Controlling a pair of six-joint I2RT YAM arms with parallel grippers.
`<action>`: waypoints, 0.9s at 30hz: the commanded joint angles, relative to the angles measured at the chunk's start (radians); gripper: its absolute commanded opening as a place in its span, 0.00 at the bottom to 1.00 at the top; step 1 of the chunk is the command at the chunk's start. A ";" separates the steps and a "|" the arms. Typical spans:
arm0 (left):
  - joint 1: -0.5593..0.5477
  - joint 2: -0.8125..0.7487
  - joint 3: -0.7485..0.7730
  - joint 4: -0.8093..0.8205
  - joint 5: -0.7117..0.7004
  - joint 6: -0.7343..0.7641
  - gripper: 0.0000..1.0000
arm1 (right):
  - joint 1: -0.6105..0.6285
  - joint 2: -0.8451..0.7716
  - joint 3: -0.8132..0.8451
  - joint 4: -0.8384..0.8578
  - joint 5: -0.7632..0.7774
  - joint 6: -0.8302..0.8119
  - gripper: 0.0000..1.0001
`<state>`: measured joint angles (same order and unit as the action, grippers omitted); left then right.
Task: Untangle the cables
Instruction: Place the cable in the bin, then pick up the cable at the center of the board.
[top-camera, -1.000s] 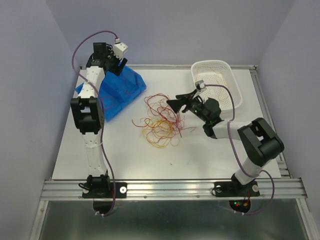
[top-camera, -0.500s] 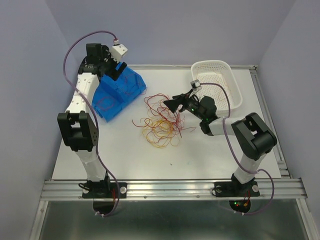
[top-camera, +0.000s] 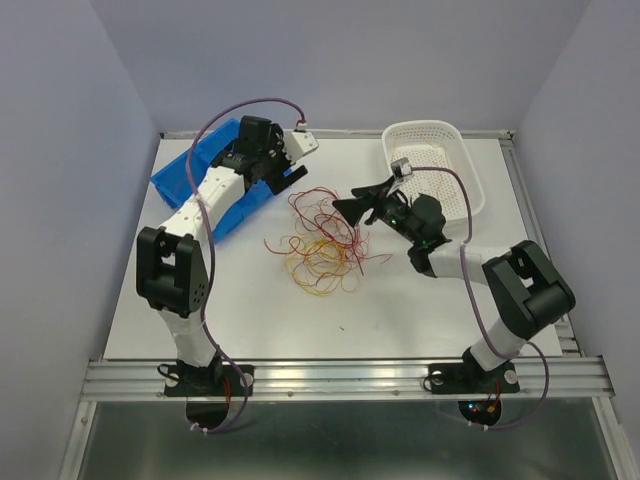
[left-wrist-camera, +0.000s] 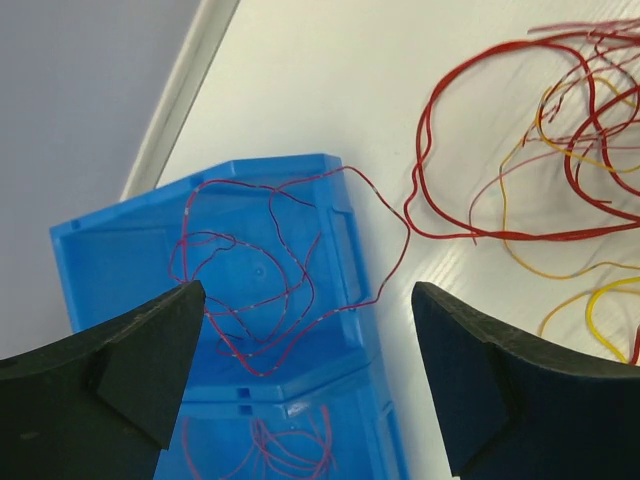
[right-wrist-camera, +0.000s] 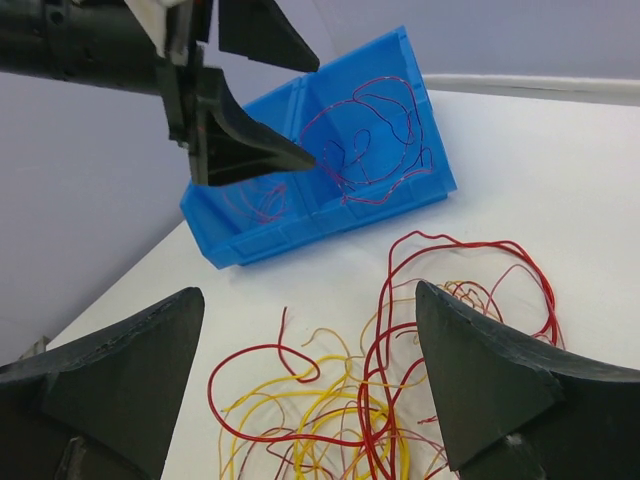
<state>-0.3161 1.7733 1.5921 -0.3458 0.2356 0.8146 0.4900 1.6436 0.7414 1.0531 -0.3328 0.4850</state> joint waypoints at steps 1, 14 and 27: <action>-0.038 0.015 -0.064 0.086 -0.097 -0.006 0.92 | -0.008 -0.071 -0.039 0.007 0.023 -0.040 0.92; -0.040 0.204 0.072 0.024 -0.104 -0.022 0.66 | -0.010 -0.133 -0.074 -0.041 0.054 -0.072 0.93; 0.101 0.303 0.262 0.030 -0.076 -0.095 0.00 | -0.010 -0.131 -0.079 -0.042 0.048 -0.074 0.92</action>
<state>-0.2840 2.0434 1.7023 -0.3054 0.1276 0.7639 0.4900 1.5391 0.6762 0.9916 -0.2913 0.4259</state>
